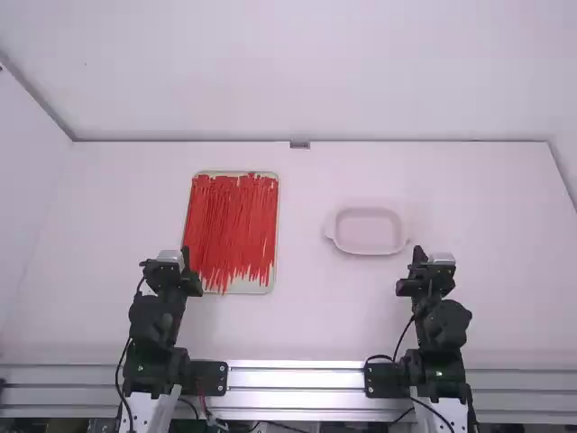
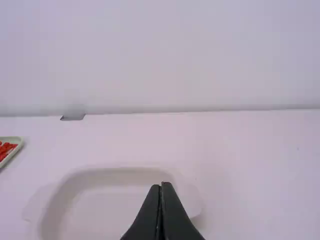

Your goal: Fasten the cable tie

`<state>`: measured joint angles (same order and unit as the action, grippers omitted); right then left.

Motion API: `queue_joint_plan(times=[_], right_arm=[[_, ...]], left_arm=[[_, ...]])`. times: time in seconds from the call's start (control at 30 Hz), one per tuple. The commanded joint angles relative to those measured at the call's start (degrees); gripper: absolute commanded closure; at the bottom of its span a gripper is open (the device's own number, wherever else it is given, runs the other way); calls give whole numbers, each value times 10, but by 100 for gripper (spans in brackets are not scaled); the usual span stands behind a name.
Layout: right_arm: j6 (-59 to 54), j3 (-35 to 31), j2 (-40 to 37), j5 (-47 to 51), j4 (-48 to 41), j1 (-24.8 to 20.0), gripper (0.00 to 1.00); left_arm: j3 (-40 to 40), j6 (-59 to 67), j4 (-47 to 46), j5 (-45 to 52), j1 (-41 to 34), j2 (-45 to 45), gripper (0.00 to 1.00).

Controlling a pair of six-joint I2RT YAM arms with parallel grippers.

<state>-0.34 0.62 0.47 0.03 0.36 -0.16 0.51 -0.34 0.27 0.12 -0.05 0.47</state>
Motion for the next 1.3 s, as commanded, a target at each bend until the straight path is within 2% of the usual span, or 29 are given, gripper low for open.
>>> queue_joint_plan(times=[0.0, 0.37, 0.6, 1.1, 1.27], right_arm=[[0, 0, 0, 0, 0, 0, 100], [0, 24, 33, -6, 0, 3, 95], [2, 73, 107, -3, -10, 16, 87], [26, 209, 334, -1, -33, 46, 61], [54, 263, 419, -2, -42, 48, 51]], left_arm=[[0, 0, 0, 0, 0, 0, 100], [24, -4, -6, 1, -1, 25, 95], [59, -17, -17, -1, -6, 80, 87], [146, -46, -37, -7, -27, 245, 61], [183, -90, -50, -55, -37, 308, 51]])
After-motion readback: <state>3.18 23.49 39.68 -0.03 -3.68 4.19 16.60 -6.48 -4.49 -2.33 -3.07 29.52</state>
